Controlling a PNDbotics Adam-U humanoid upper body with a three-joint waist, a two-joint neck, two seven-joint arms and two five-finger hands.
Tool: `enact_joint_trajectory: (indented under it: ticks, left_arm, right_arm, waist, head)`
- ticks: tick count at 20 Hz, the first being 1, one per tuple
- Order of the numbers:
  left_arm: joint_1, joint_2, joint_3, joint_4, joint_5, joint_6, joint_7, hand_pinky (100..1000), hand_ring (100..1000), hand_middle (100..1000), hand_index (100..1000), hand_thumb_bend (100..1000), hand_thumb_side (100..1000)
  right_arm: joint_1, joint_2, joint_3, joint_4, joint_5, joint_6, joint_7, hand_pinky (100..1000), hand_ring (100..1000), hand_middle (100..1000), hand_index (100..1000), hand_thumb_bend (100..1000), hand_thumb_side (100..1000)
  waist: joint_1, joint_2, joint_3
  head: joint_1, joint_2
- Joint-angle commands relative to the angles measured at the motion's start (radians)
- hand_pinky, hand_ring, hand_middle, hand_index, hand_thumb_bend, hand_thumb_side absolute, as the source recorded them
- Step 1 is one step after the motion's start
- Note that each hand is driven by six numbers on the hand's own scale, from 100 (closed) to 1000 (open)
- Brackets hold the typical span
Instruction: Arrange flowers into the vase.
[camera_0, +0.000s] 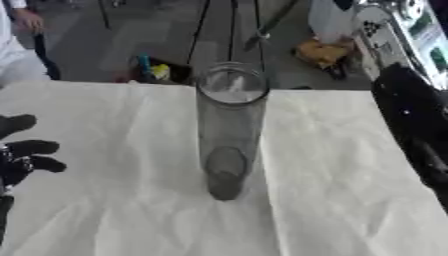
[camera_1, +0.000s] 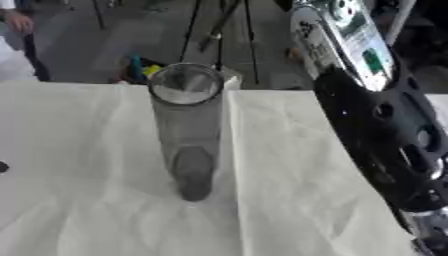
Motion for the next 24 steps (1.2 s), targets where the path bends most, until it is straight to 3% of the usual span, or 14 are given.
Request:
enact_joint_trajectory:
  ticks: [1,12,20,24]
  left_arm:
    - [-0.004,0.016,-0.007,-0.013,0.006,0.004,0.001,643,736,822,906,151,1000]
    - [-0.002,0.016,-0.006,-0.013,0.009,0.009,0.000,643,735,822,906,152,1000]
    - [0.000,0.016,-0.006,-0.013,0.011,0.011,0.000,644,735,821,906,151,1000]
    - [0.000,0.016,-0.006,-0.013,0.011,0.012,-0.001,644,735,821,905,151,1000]
  right_arm:
    - [-0.020,-0.001,-0.001,-0.007,0.045,0.012,-0.006,100,100,100,100,100,419]
    - [-0.010,0.023,0.007,-0.040,0.123,0.053,-0.004,100,100,100,100,100,416]
    - [0.002,0.046,0.002,-0.065,0.198,0.086,0.001,100,100,100,100,100,413]
    - [0.008,0.049,0.002,-0.067,0.226,0.078,0.004,100,100,100,100,100,412]
  waist:
    - [-0.005,-0.040,-0.002]
    - [-0.005,-0.048,-0.006]
    - [-0.004,-0.052,-0.008]
    - [-0.005,-0.051,-0.007]
  head:
    - [0.004,0.005]
    - [0.006,0.018]
    - [0.014,-0.002]
    - [0.009,-0.002]
